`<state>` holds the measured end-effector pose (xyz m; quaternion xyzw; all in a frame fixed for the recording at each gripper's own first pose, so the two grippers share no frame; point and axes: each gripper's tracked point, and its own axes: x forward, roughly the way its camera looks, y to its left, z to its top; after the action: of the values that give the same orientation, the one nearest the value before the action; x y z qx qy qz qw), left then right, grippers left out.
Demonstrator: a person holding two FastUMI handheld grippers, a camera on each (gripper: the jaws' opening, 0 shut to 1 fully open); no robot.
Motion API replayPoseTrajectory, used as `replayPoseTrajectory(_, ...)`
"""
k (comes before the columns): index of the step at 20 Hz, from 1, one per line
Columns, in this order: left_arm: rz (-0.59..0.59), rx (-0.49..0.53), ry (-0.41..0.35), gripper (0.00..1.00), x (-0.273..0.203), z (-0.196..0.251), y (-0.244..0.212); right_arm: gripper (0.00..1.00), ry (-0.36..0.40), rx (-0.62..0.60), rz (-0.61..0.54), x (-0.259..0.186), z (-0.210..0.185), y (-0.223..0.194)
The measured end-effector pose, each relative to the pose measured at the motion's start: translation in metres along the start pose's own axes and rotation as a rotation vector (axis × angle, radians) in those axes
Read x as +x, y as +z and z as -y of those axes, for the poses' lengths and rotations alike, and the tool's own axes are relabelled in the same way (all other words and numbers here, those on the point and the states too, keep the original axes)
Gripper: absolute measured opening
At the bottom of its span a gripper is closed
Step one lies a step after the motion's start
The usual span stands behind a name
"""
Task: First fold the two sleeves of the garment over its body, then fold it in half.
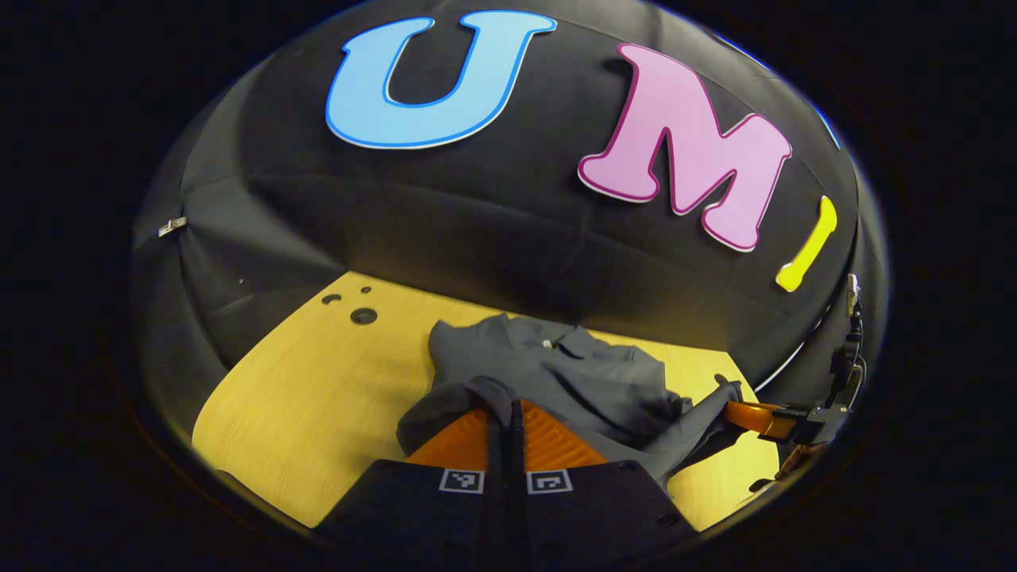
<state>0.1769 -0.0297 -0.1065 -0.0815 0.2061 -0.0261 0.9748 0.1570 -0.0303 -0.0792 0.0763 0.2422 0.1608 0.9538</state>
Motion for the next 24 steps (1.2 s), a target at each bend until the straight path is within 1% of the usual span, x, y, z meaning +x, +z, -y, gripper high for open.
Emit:
replayPoseTrajectory(3, 0.032, -0.010, -0.016, 0.05, 0.034, 0.004, 0.022, 0.05, -0.007, 0.011, 0.038, 0.025, -0.001, 0.022)
replayPoseTrajectory(5, 0.047, -0.009, -0.011, 0.05, 0.057, 0.001, 0.035, 0.05, -0.012, 0.034, 0.063, 0.045, -0.001, 0.037)
replayPoseTrajectory(9, 0.057, -0.024, -0.005, 0.05, 0.107, -0.009, 0.050, 0.05, -0.037, 0.002, 0.098, 0.083, 0.003, 0.058)
replayPoseTrajectory(13, 0.021, -0.002, 0.014, 0.05, 0.162, -0.031, 0.041, 0.05, -0.029, -0.047, 0.081, 0.122, 0.005, 0.054)
replayPoseTrajectory(16, -0.007, -0.009, 0.010, 0.05, 0.196, -0.039, 0.028, 0.05, -0.048, -0.049, 0.079, 0.146, 0.011, 0.049)
replayPoseTrajectory(17, -0.012, -0.004, 0.016, 0.05, 0.206, -0.043, 0.024, 0.05, -0.042, -0.042, 0.068, 0.150, 0.010, 0.046)
replayPoseTrajectory(20, -0.038, 0.003, 0.022, 0.07, 0.223, -0.044, 0.007, 0.06, -0.052, -0.021, 0.054, 0.162, 0.015, 0.040)
replayPoseTrajectory(21, -0.043, 0.005, 0.026, 0.07, 0.227, -0.045, 0.004, 0.09, -0.061, -0.021, 0.056, 0.163, 0.017, 0.040)
replayPoseTrajectory(23, -0.045, 0.010, 0.032, 0.07, 0.231, -0.046, 0.001, 0.10, -0.085, -0.029, 0.055, 0.166, 0.022, 0.039)
replayPoseTrajectory(24, -0.044, 0.017, 0.028, 0.13, 0.231, -0.045, 0.002, 0.10, -0.090, -0.034, 0.056, 0.166, 0.023, 0.039)
